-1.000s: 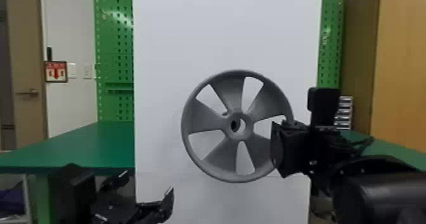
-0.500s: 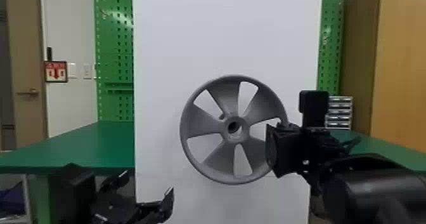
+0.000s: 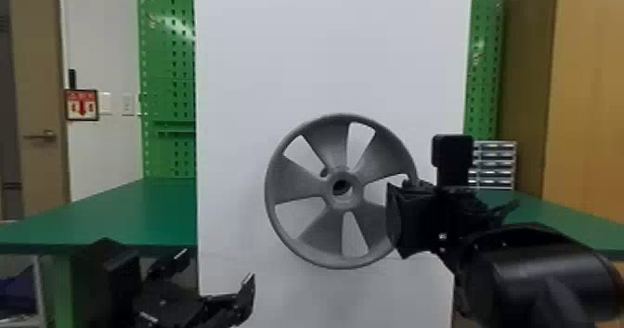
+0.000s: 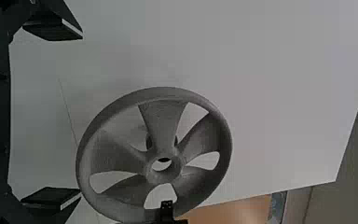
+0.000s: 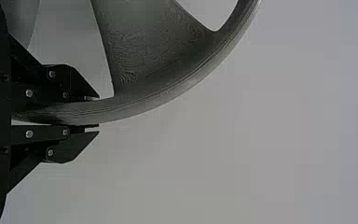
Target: Hold the wheel and insert it
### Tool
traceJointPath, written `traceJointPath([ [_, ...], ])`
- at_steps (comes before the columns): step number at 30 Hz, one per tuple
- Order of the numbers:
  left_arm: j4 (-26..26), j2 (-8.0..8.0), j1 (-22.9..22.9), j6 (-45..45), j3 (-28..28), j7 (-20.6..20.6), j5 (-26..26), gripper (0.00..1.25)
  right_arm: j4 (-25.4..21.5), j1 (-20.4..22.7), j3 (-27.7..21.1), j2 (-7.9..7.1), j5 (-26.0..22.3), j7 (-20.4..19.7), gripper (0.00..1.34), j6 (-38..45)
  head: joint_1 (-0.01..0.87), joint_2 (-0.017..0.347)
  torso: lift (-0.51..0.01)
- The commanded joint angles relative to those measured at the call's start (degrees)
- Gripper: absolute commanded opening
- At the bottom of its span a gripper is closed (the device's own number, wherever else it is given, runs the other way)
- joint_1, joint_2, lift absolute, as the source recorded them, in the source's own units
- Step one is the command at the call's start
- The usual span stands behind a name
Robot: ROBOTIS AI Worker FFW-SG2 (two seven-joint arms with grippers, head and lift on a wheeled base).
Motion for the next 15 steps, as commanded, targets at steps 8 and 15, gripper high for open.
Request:
traceJointPath([
  [8, 0.23, 0.0, -0.01, -0.22, -0.1, 0.0, 0.15, 1.15, 2.46, -1.25, 0.71, 0.26, 0.76, 0.2, 0.17, -1.64, 0.097, 0.015, -0.442],
  [15, 0.32, 0.0, -0.19, -0.39, -0.19, 0.0, 0.24, 1.15, 3.42, -2.04, 0.8, 0.26, 1.02, 0.2, 0.17, -2.25, 0.097, 0.015, -0.442],
])
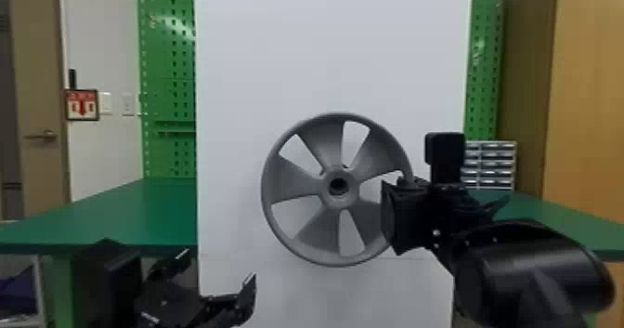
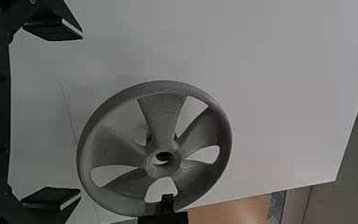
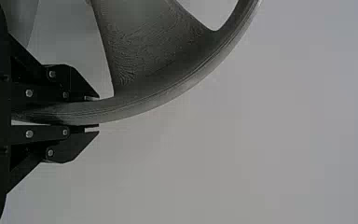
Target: Hold the wheel and insert it
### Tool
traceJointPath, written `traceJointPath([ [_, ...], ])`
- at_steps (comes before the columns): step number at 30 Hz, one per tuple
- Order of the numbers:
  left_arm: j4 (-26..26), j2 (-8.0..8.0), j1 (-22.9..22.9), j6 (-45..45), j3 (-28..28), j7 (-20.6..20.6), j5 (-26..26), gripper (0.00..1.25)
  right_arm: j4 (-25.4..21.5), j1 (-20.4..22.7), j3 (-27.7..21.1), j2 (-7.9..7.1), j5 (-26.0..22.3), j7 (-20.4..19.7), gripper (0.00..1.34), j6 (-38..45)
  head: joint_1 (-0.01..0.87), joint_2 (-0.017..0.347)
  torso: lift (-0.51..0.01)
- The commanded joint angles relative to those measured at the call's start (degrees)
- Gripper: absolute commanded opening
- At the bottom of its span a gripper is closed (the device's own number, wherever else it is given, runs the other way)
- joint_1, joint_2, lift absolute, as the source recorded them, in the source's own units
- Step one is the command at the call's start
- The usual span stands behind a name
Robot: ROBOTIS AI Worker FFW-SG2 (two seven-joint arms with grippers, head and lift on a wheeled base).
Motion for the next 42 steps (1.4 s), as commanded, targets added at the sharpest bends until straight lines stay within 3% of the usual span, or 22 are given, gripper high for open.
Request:
traceJointPath([
  [1, 0.01, 0.0, -0.07, -0.1, -0.03, 0.0, 0.03, 1.15, 0.51, -0.44, 0.01, 0.0, 0.27, 0.0, 0.17, -0.3, 0.097, 0.015, -0.442],
  [42, 0.19, 0.0, -0.33, -0.54, -0.03, 0.0, 0.38, 1.15, 5.96, -3.08, 0.36, 0.09, 2.02, 0.0, 0.17, -3.11, 0.097, 0.015, -0.442],
])
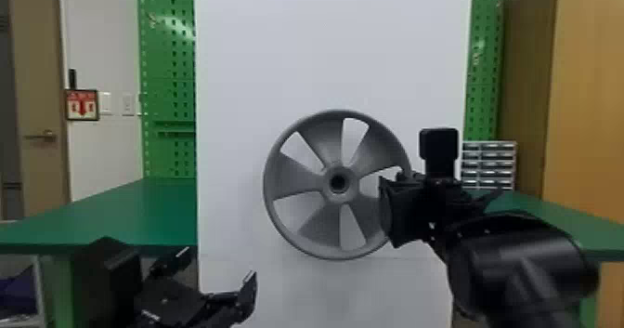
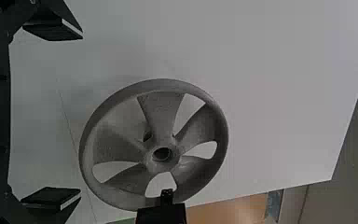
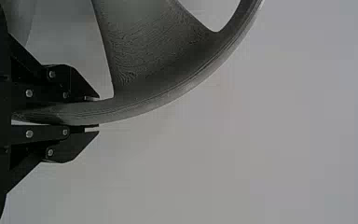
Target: Hold the wheel and insert it
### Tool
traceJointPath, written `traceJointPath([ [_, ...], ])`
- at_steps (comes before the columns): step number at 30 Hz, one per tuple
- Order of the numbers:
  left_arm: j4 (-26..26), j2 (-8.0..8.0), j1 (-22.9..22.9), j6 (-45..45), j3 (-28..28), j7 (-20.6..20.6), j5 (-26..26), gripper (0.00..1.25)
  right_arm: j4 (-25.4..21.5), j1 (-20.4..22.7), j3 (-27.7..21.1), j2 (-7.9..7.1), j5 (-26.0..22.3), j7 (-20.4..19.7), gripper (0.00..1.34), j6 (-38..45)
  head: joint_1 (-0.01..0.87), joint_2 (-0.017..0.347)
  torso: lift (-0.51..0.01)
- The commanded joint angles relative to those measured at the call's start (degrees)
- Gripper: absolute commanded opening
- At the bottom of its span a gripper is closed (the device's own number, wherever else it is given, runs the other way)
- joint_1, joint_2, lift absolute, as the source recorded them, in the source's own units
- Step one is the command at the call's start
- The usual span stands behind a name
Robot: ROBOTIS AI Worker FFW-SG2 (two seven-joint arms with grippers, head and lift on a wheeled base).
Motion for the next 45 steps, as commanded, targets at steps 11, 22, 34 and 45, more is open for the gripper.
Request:
traceJointPath([
  [11, 0.09, 0.0, -0.24, -0.29, 0.0, 0.0, 0.16, 1.15, 2.95, -0.51, 0.05, -0.11, 1.21, 0.03, 0.17, -2.16, 0.097, 0.015, -0.442],
  [22, 0.35, 0.0, -0.24, -0.29, -0.09, 0.0, 0.33, 1.15, 5.59, -1.13, -0.22, 0.07, 2.0, -0.06, 0.17, -5.15, 0.097, 0.015, -0.442],
  [34, 0.53, 0.0, -0.33, -0.47, -0.18, 0.0, 0.51, 1.15, 6.55, -2.36, 0.75, 0.74, 4.81, -0.06, 0.17, -4.18, 0.097, 0.015, -0.442],
  [45, 0.61, 0.18, -0.51, -0.47, -0.35, 0.0, 0.51, 1.15, 9.28, -3.85, -0.66, 0.74, 6.74, -0.15, 0.17, -3.39, 0.097, 0.015, -0.442],
])
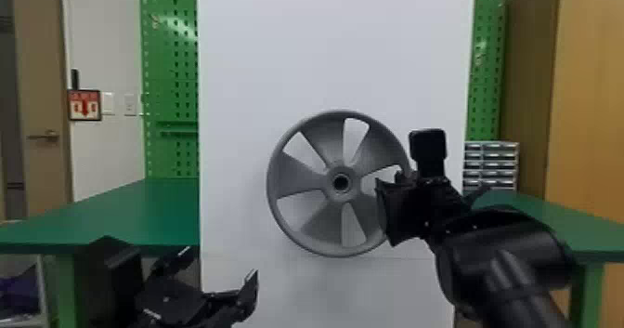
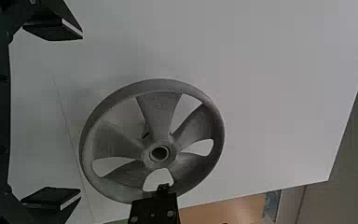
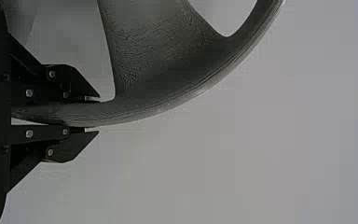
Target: Hold the wheel and insert it
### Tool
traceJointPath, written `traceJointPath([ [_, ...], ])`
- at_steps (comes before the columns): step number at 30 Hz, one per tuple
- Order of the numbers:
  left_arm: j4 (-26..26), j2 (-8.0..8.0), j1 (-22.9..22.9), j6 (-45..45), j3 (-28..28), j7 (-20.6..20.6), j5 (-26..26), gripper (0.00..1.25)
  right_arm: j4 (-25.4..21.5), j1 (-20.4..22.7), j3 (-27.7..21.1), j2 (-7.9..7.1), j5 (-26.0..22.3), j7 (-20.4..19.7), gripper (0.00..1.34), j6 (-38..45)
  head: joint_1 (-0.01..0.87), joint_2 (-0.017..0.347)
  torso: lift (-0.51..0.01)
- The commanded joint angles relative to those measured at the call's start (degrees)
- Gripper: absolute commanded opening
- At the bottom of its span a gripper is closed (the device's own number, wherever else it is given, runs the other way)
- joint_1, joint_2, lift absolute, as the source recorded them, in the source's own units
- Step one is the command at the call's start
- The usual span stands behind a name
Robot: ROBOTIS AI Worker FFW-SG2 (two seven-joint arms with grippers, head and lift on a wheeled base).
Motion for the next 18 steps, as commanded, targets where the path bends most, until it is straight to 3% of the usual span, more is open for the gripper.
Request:
traceJointPath([
  [1, 0.17, 0.11, -0.17, 0.0, -0.26, 0.0, 0.09, 1.15, 1.54, -0.6, -0.67, 0.04, 0.9, -0.12, 0.17, -0.04, 0.097, 0.015, -0.442],
  [18, 0.26, 0.29, -0.17, 0.0, -0.44, 0.0, 0.18, 1.15, 3.47, -1.48, -2.43, 0.04, 1.34, -0.91, 0.17, -0.3, 0.097, 0.015, -0.442],
])
